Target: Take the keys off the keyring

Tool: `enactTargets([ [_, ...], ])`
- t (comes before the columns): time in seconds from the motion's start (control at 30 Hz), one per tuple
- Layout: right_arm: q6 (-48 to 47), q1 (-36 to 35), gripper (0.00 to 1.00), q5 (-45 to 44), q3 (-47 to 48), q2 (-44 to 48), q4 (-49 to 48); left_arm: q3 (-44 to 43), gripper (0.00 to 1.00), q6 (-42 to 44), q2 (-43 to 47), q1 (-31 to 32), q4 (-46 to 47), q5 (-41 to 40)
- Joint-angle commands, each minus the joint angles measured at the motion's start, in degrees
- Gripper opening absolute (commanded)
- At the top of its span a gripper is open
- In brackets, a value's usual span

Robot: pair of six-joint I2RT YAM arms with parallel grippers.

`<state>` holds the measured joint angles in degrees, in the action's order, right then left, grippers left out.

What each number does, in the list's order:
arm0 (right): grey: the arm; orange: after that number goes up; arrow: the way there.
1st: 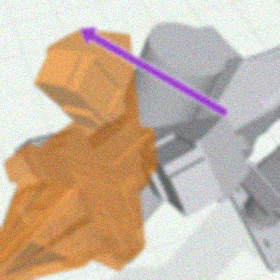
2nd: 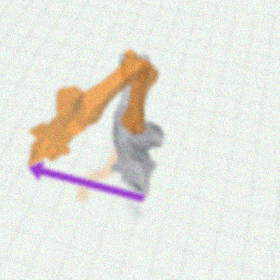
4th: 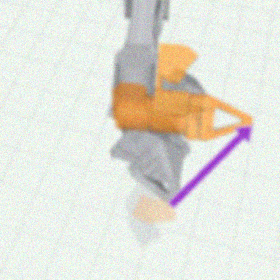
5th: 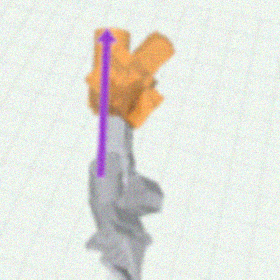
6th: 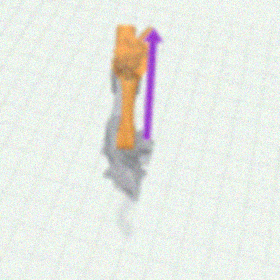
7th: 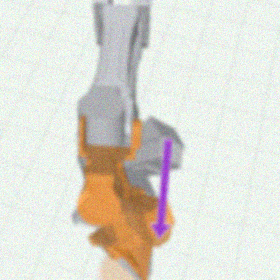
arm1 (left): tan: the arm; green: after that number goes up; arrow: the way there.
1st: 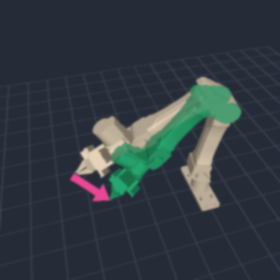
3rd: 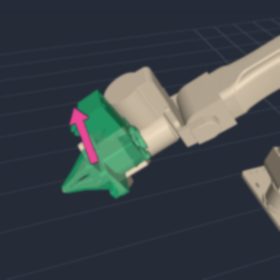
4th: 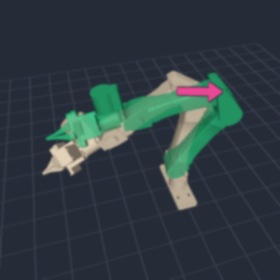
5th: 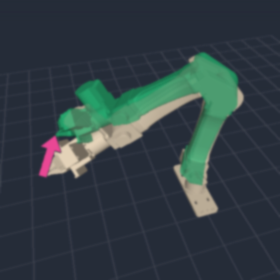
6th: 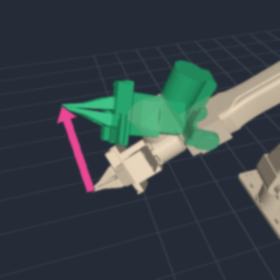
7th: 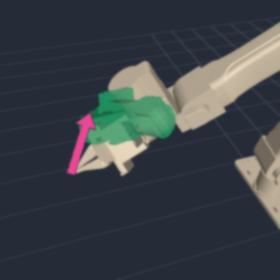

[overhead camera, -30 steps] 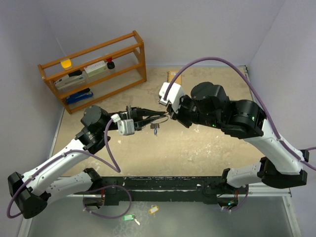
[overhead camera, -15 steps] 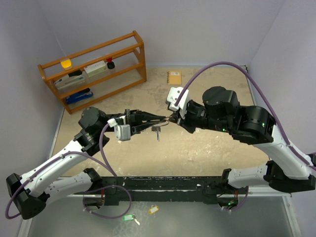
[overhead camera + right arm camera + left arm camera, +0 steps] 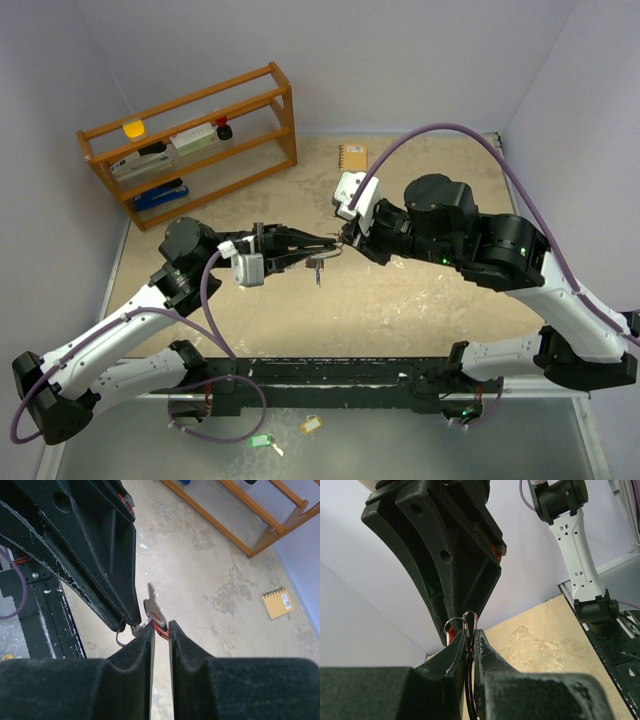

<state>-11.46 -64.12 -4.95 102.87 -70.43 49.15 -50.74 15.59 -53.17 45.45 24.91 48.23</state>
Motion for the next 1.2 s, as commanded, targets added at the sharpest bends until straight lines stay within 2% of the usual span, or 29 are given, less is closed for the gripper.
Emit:
enactTargets([
  [0.0,0.83,-0.03,0.16,-0.59,-0.63,1.54,-4.74,-0.47,0.0,-0.29,1.15,0.25,1.81,0.42],
  [0.33,0.84,-0.04,0.0,-0.85,-2.26,3.32,-6.25,-0.57,0.0,-0.68,1.14,0.25,2.57,0.85],
  [1.03,-0.03,0.0,0.0,4.39,-4.55,-0.06,-10.2,0.93,0.0,-9.19,-1.41,0.25,13.39,5.27],
  [1.17,0.08,-0.03,0.0,1.45,-5.46,-0.91,-11.54,1.41,0.0,-10.91,-1.19,0.25,16.1,5.7],
])
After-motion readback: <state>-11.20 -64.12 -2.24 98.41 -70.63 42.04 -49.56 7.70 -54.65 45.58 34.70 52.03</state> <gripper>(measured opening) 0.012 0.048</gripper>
